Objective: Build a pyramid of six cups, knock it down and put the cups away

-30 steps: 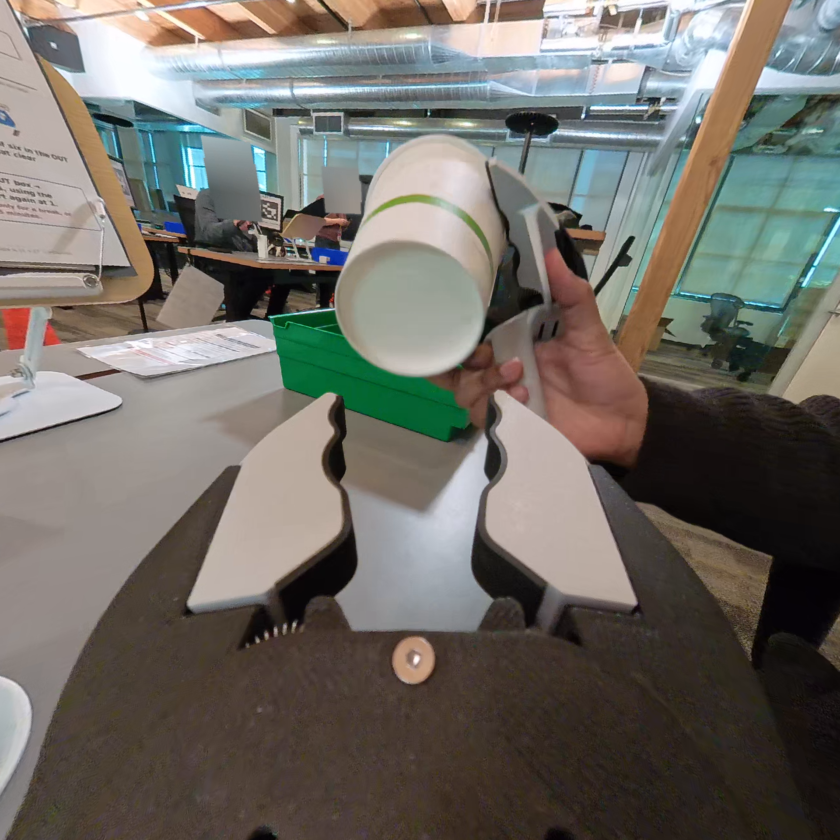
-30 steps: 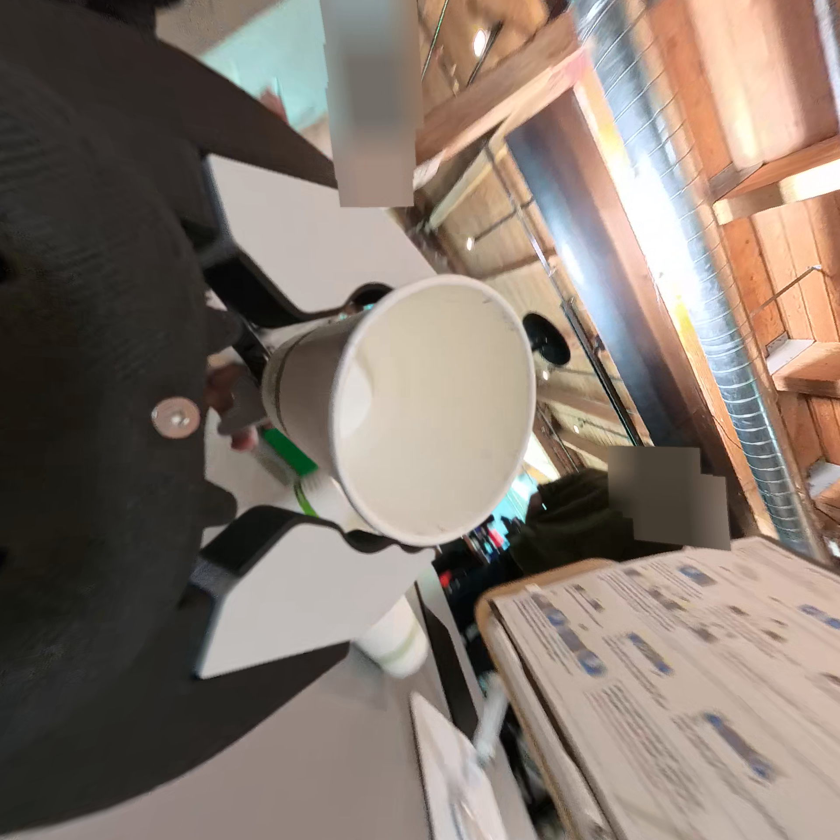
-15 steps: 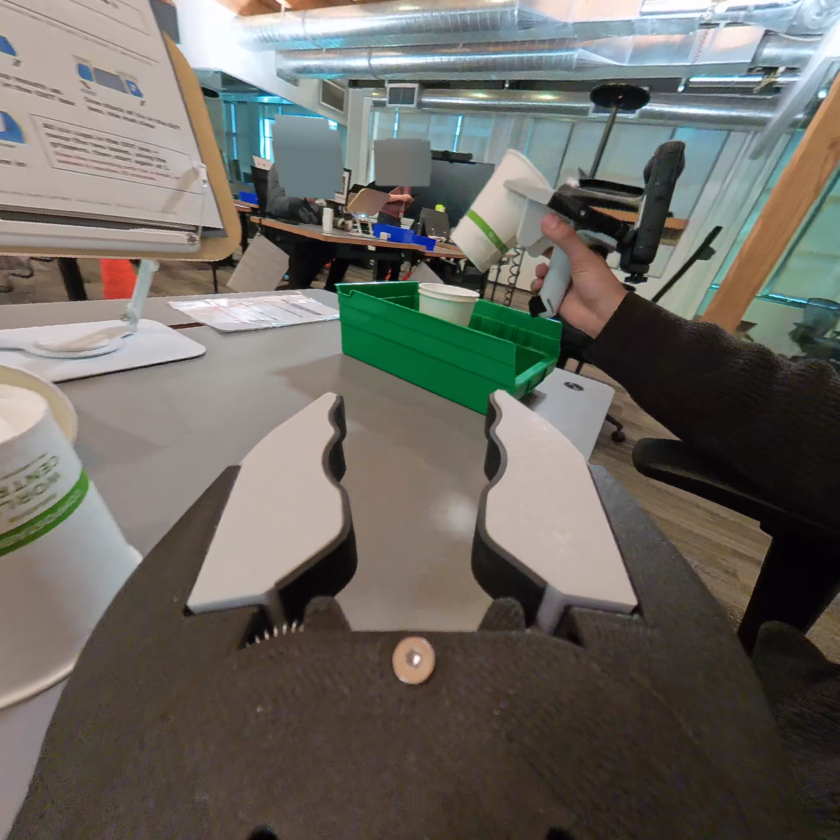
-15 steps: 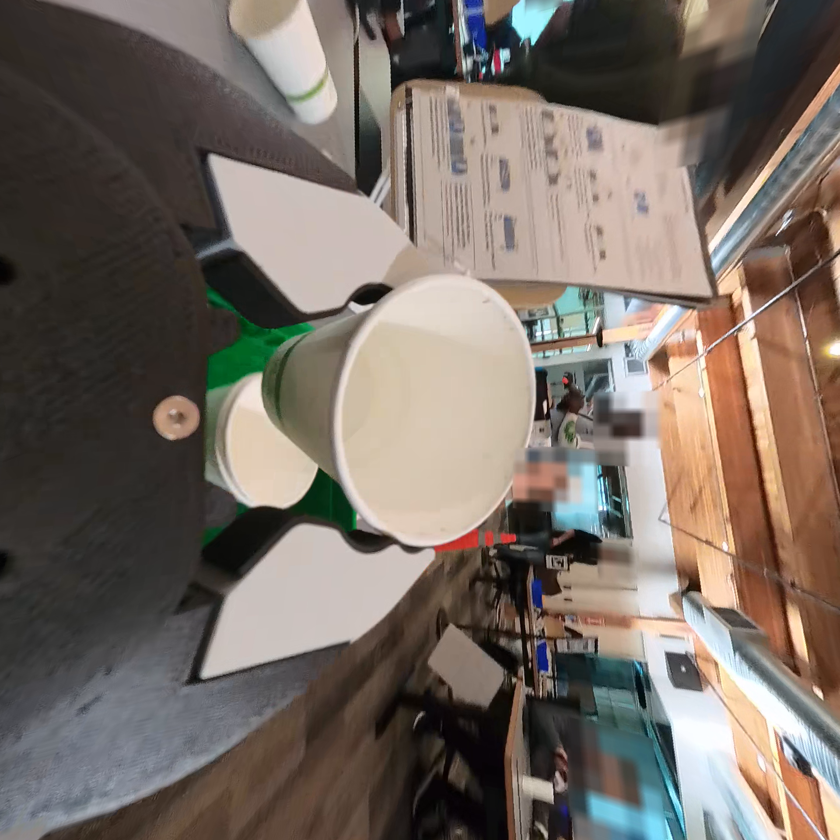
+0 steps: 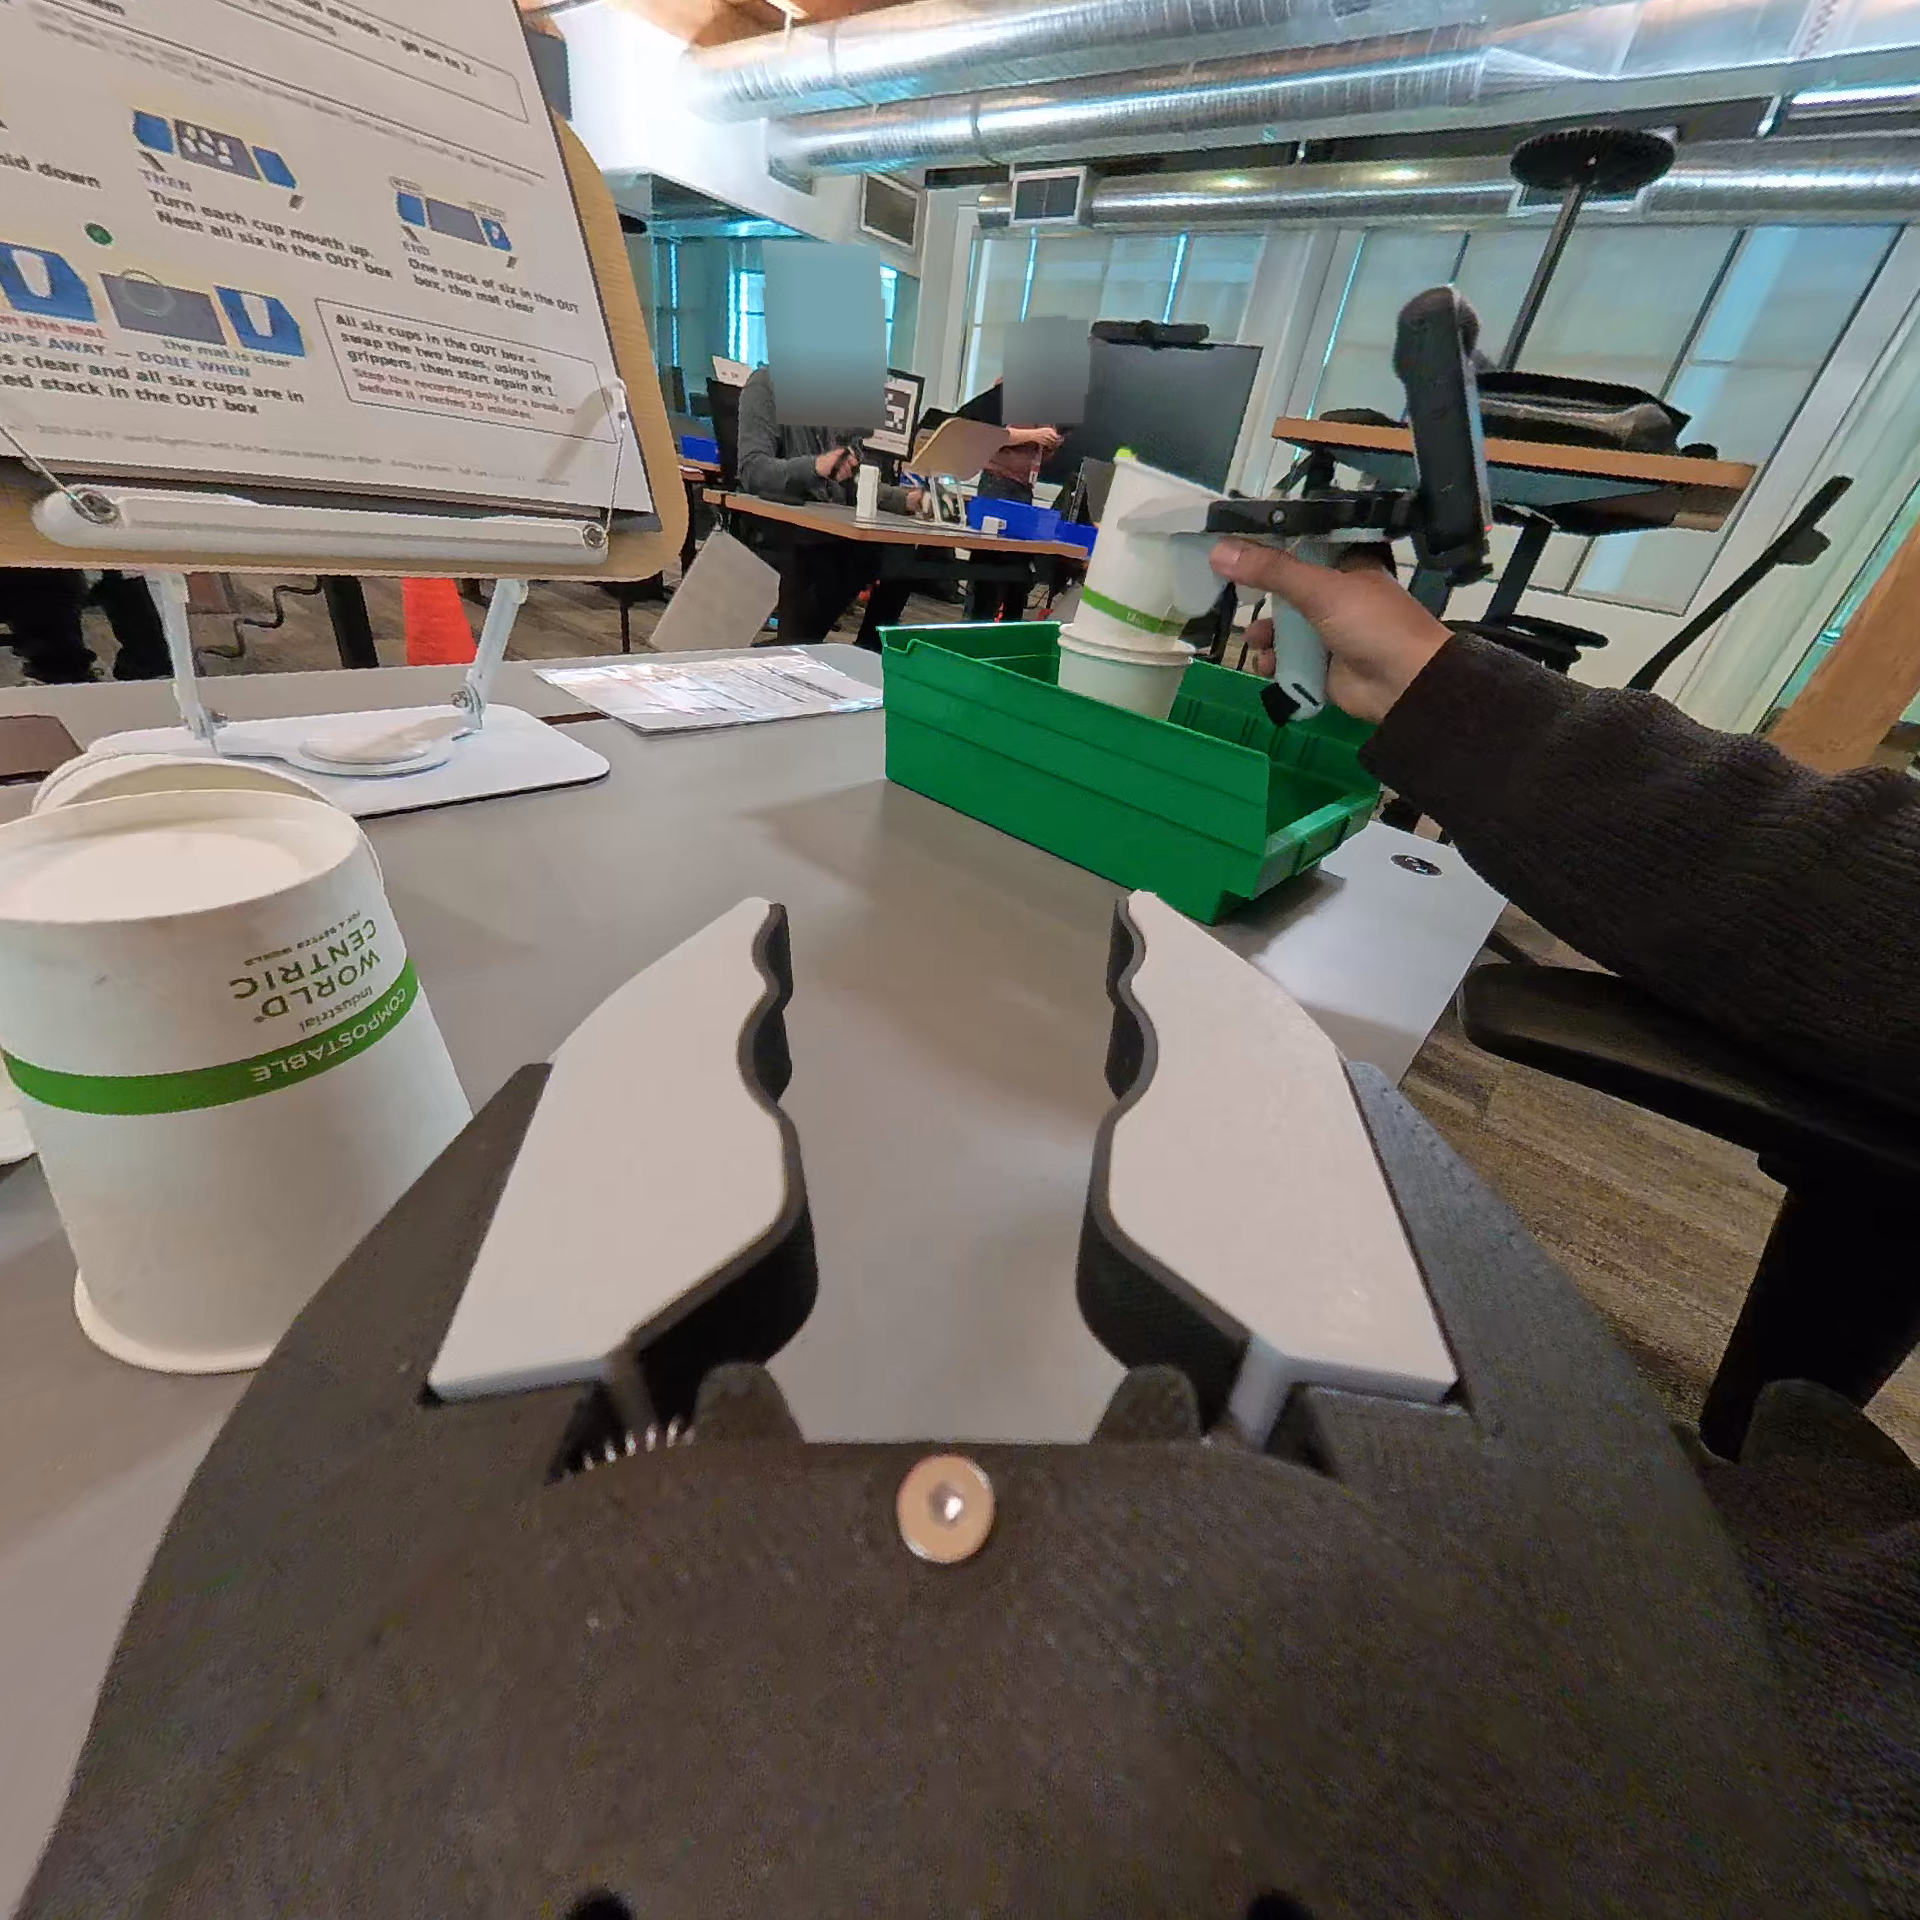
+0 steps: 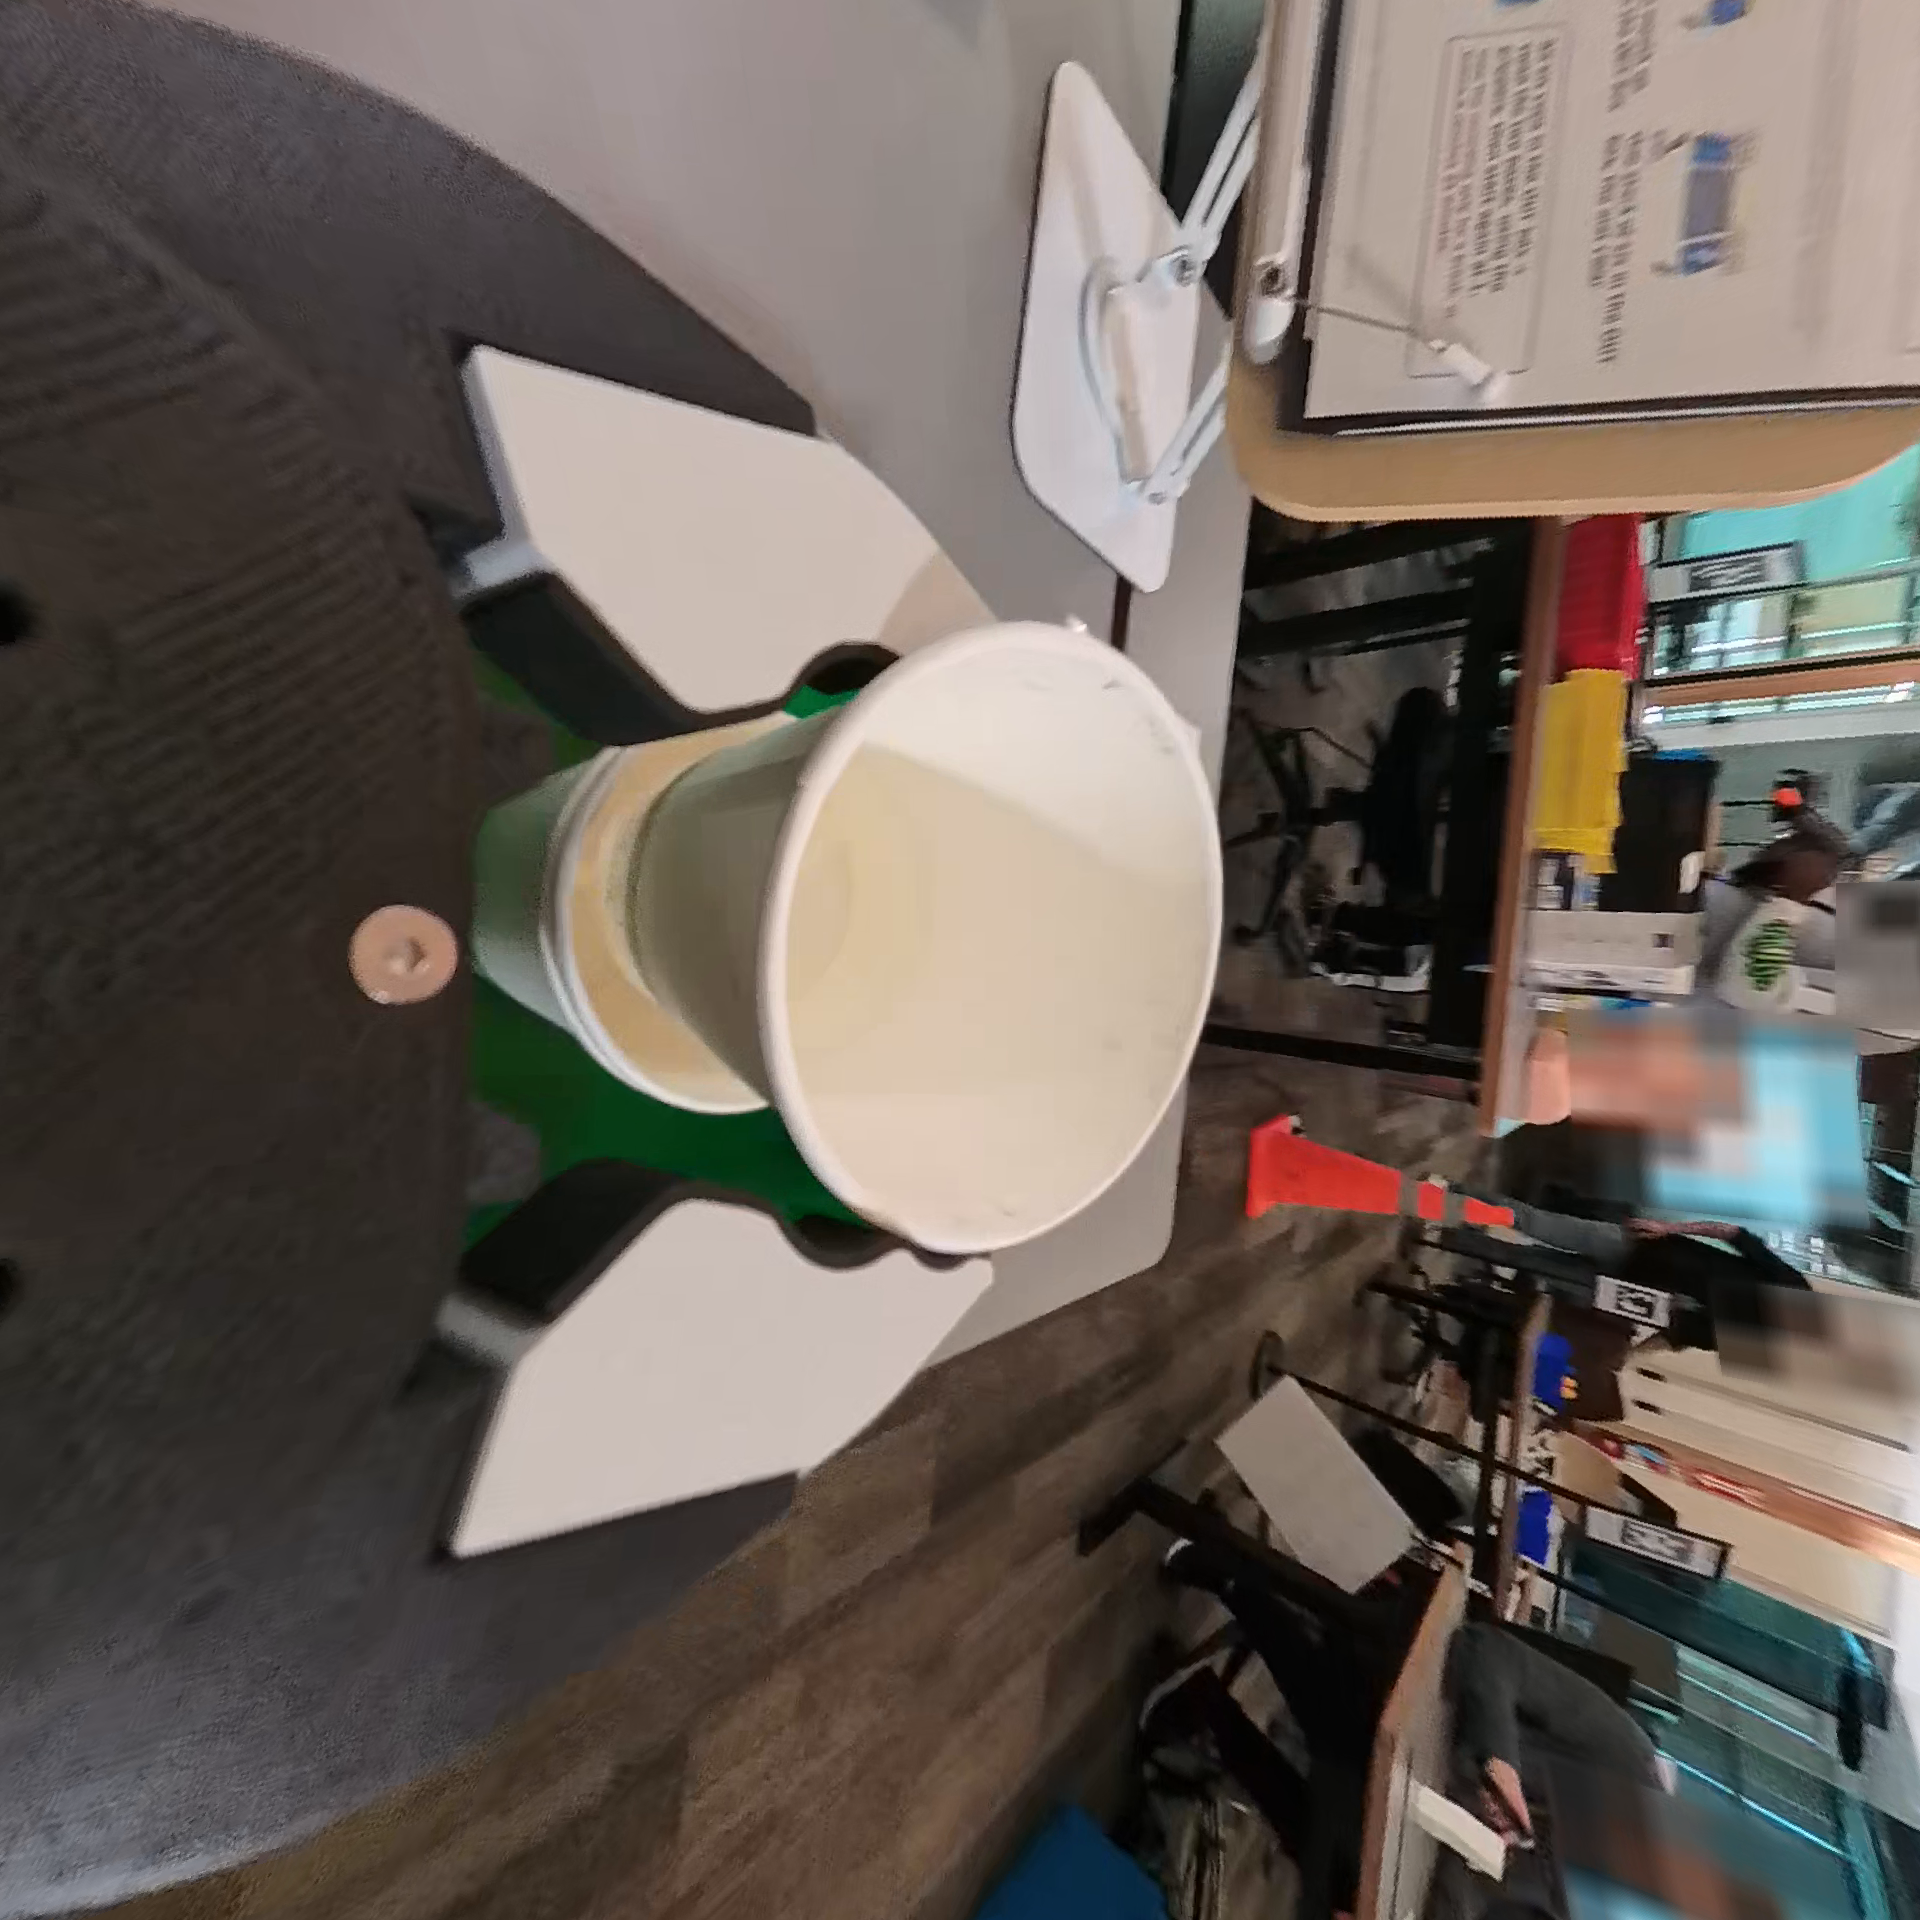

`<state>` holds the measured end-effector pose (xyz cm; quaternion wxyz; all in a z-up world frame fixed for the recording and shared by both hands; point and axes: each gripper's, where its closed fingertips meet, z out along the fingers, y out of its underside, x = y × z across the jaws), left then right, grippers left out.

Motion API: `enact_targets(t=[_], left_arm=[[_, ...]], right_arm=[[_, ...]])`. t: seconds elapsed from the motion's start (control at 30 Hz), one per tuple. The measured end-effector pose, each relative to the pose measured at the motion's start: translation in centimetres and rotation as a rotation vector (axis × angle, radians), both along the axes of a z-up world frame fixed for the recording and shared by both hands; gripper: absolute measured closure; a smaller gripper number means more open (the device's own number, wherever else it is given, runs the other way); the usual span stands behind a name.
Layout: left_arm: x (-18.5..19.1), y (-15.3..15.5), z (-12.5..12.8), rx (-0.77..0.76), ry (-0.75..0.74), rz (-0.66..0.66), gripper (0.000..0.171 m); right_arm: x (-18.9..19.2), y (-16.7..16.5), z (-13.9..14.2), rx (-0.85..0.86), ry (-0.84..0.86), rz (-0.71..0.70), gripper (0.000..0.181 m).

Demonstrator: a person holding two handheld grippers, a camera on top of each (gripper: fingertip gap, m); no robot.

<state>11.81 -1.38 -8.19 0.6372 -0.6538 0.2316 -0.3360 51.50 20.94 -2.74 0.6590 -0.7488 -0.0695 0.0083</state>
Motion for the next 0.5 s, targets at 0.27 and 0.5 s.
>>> enact_targets(t=[0.27, 0.5], left_arm=[[0.3, 0.1, -0.3, -0.012, 0.002, -0.013, 0.112], [0.1, 0.2, -0.3, -0.015, -0.001, -0.005, 0.112]], right_arm=[[-0.4, -0.1, -0.2, -0.016, -0.069, -0.012, 0.07], [-0.2, -1.2, 3.1, 0.08, -0.005, -0.013, 0.072]])
